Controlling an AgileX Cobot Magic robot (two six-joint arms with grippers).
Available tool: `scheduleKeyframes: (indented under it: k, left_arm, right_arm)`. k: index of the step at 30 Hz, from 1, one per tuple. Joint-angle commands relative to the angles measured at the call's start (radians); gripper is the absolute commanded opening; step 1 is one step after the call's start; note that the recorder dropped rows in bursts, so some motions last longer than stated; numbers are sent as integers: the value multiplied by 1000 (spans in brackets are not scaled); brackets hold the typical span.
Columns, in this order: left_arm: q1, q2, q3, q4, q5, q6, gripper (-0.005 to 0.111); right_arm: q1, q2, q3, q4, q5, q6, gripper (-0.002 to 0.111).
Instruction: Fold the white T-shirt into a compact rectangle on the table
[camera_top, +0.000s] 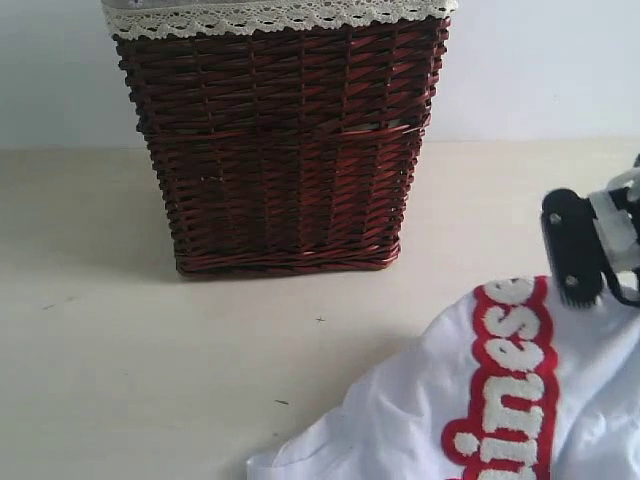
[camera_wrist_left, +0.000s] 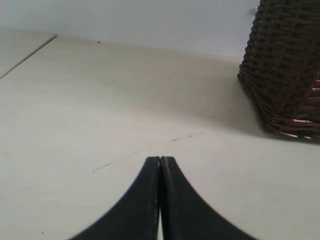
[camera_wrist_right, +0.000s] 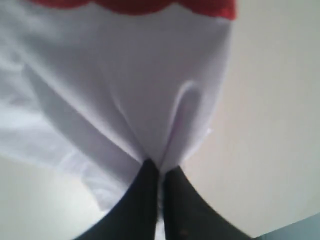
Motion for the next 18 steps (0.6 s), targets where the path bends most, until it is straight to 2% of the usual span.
scheduleKeyframes:
  k: [1,13,16,18]
  left_arm:
    - [-3,-6,-4,0,-13,-2,0]
    - [-3,-6,-4,0,-13,-2,0]
    - [-3,-6,-4,0,-13,-2,0]
    - [-3,-6,-4,0,-13,-2,0]
  right_arm:
    - [-6,-7,-3,55,214,-208,0]
    - [-8,-16,146,460,214,-480,1]
    - [-8,-26,182,460,214,-495,11]
    - [-8,-48,205,445,214,-495,25]
